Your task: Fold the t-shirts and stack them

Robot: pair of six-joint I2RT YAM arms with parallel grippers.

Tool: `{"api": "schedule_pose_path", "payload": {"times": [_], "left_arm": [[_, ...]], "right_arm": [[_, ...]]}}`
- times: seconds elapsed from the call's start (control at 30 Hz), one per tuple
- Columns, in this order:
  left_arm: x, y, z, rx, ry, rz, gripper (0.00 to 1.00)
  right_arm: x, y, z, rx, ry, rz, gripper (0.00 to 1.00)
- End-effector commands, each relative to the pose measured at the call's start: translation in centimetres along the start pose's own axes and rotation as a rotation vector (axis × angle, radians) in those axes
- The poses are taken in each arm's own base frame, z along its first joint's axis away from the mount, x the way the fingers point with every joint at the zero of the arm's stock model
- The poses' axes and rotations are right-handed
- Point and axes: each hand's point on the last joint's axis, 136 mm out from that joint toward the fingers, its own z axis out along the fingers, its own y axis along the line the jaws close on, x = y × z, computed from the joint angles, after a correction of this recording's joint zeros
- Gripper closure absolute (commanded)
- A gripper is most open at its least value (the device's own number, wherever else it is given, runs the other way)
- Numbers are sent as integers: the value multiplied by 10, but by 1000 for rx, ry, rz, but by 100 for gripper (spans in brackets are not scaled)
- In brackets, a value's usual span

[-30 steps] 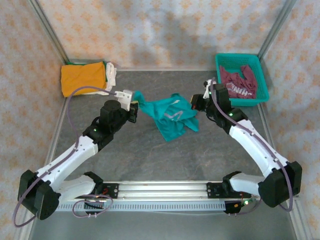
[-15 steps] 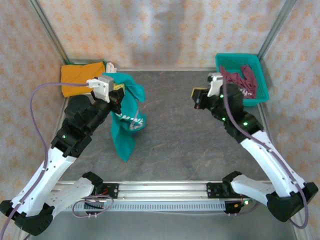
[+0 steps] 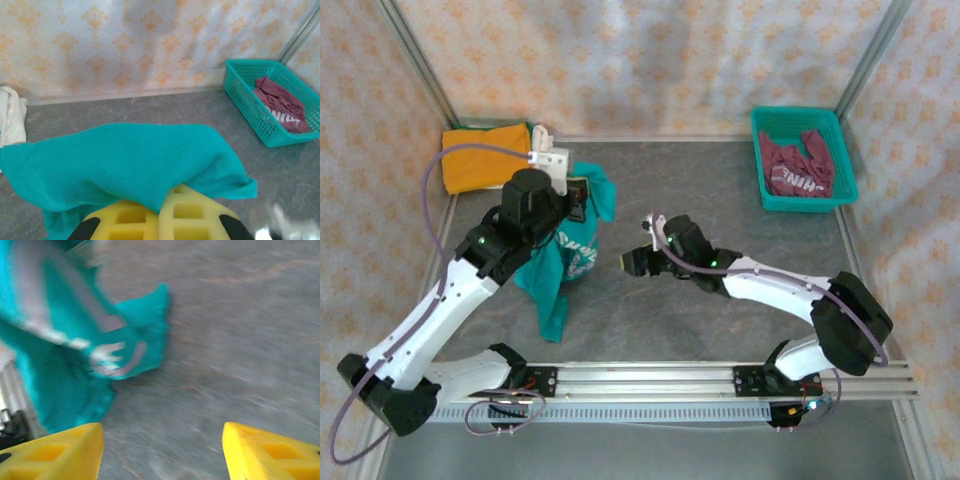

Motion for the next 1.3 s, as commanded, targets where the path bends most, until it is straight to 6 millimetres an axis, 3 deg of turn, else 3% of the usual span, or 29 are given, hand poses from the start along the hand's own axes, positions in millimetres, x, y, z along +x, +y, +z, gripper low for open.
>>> {"api": "schedule_pose_path", "payload": {"times": [0.0, 0.1, 0.33, 0.43, 0.5, 0.6, 0.77, 0.83, 0.9, 1.03, 1.13, 1.27], "left_arm": [[-52, -1, -5, -145, -109, -45, 100], [-75, 8, 10, -319, -87, -98, 100], [-100, -13, 39, -448, -125, -82, 100], [-103, -20, 45, -422, -132, -107, 100], [-103, -23, 48, -412, -132, -116, 100], [-98, -21, 50, -428, -120, -110, 100], [-94, -9, 44, -480, -127, -93, 100], [-92, -7, 43, -482, -131, -98, 100], [-89, -7, 43, -482, -128, -99, 100], [-86, -6, 45, -483, -125, -98, 100], [-86, -4, 42, -494, -126, -98, 100], [-89, 3, 35, -517, -154, -98, 100]], "right_arm": [[-13, 41, 1, -157, -146, -120, 33], [0, 51, 16, -169, -141, -178, 30], [0, 50, 33, -163, -195, -137, 20], [-6, 16, 46, 17, -256, -65, 14], [-13, -10, 42, 149, -320, -5, 13], [-18, -34, 30, 292, -371, 9, 13], [-13, -64, -8, 438, -479, 57, 16], [-8, -71, -8, 468, -473, 61, 15], [-2, -71, 8, 468, -403, 35, 14], [-7, -39, 49, 276, -359, 2, 15], [-8, -39, 78, 281, -304, -11, 17], [-21, -36, 88, 265, -339, -15, 22]]}}
